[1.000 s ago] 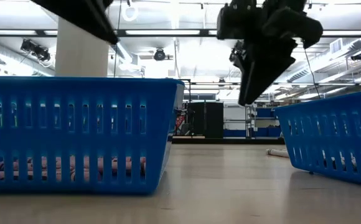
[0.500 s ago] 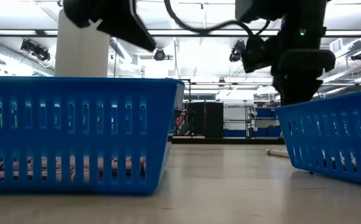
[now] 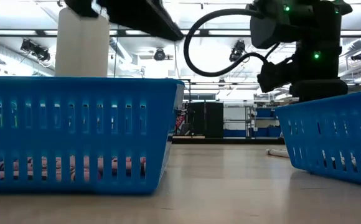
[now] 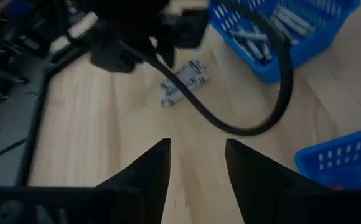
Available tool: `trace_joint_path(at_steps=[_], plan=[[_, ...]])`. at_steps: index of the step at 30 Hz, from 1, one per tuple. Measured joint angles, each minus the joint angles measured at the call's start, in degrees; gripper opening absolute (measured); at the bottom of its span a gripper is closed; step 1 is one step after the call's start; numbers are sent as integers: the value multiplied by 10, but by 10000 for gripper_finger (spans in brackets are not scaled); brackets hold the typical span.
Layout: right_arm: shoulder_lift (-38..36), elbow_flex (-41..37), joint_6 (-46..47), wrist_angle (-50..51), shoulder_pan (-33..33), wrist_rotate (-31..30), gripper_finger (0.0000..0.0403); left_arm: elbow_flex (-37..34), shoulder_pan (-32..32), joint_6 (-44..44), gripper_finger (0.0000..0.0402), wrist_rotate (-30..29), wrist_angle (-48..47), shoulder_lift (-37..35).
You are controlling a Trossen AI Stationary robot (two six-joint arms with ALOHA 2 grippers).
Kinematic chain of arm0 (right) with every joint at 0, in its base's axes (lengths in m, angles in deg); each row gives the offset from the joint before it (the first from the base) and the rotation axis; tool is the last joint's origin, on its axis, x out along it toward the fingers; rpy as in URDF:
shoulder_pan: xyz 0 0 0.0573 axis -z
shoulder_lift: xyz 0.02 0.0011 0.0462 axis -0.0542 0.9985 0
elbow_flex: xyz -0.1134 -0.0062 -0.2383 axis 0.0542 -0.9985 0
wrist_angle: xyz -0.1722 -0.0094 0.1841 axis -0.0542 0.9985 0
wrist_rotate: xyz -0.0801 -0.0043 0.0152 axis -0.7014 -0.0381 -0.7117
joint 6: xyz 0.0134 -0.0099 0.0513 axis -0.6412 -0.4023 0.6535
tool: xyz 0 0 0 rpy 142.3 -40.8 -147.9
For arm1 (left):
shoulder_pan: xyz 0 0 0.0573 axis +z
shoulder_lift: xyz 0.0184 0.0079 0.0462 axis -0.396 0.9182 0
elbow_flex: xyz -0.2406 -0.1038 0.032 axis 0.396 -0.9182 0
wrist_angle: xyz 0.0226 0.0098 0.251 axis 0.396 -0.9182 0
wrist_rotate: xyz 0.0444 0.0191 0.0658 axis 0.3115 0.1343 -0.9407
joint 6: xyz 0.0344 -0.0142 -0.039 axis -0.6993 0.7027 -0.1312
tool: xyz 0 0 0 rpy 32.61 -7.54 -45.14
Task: Sort crayons
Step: Put the white crayon into the black basket
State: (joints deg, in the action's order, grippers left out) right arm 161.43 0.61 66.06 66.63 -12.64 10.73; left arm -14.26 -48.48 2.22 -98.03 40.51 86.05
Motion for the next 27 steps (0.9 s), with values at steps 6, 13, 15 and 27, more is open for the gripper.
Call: trace_joint_path(at_steps=[6,13,15,27], plan=[[0,0,2,-17,0,-1,146,-1,20,-22,165,26,32,30],[0,-13,2,-52,1,-10,146,0,19,-27,165,51,59,34],[-1,-19,4,-64,1,-10,146,0,19,-24,165,51,60,34],[-2,-27,12,-54,1,-11,146,0,43,42,165,47,-7,34]])
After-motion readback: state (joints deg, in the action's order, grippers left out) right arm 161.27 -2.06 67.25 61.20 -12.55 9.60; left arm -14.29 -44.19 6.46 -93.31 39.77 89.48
